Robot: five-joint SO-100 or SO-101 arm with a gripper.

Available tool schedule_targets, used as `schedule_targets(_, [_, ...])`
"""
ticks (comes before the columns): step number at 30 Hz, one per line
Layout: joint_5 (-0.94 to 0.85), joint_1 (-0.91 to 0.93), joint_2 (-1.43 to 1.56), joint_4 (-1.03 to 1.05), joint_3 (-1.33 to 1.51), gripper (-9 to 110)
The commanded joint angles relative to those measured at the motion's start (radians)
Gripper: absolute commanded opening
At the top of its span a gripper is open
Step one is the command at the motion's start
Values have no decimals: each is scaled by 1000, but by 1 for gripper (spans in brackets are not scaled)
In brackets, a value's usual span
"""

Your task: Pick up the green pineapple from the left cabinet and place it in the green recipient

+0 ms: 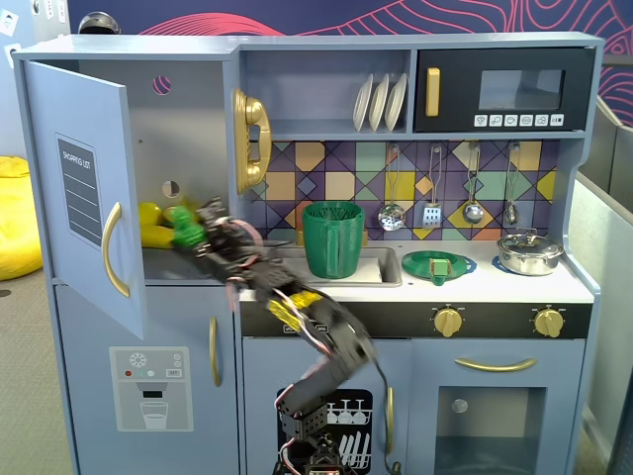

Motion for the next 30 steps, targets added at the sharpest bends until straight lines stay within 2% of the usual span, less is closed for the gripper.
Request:
schedule_targets(1, [8, 58, 278, 192, 26, 0])
schedule_targets(7, [86, 385, 328, 466, -112, 0])
schedule_targets(11, [213, 630, 212, 538, -270, 0])
schedule_targets(15, [279, 782, 32, 537, -434, 0])
schedule_targets(19, [293, 845, -126, 397, -503, 0])
schedule_targets(26, [244, 821, -351, 167, -532, 0])
schedule_targets(30, [244, 799, -517, 161, -701, 0])
